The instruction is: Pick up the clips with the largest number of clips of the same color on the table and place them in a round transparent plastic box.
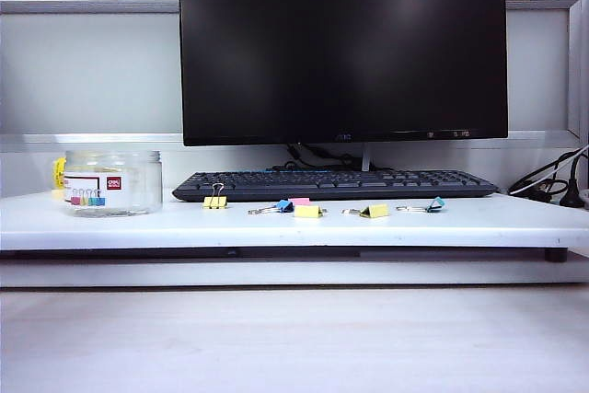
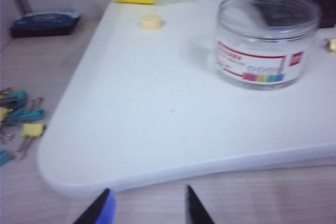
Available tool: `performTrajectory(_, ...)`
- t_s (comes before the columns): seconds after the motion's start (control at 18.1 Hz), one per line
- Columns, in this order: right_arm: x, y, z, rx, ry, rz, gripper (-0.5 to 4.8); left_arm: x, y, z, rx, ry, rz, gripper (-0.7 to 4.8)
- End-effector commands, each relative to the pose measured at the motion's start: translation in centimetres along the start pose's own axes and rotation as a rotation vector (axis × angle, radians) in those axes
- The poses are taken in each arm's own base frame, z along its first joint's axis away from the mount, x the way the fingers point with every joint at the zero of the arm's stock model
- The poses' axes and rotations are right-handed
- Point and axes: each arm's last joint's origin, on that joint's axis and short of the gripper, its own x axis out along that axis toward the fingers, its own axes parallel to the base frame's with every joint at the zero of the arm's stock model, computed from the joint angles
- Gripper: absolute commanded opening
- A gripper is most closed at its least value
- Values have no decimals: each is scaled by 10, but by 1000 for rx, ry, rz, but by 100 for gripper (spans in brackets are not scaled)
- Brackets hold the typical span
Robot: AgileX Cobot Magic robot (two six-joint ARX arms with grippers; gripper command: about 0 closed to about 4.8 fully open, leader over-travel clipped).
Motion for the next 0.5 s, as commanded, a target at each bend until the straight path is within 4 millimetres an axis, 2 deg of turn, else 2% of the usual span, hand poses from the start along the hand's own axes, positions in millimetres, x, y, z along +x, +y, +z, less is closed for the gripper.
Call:
performTrajectory(0.06, 0, 0, 0, 66, -11, 5, -1, 0, -2, -2, -137, 12, -48, 183)
performTrajectory(0.28, 0, 0, 0, 296, -11, 7, -1, 0, -2, -2, -360, 17, -53, 183)
performTrajectory(0.39, 0, 1, 0, 342, -8, 24, -1, 0, -4, 1, -377, 0, -138, 183)
performTrajectory(0.5, 0, 3, 1, 363, 4, 103, -1, -3, -6, 13, -365, -71, -261, 184)
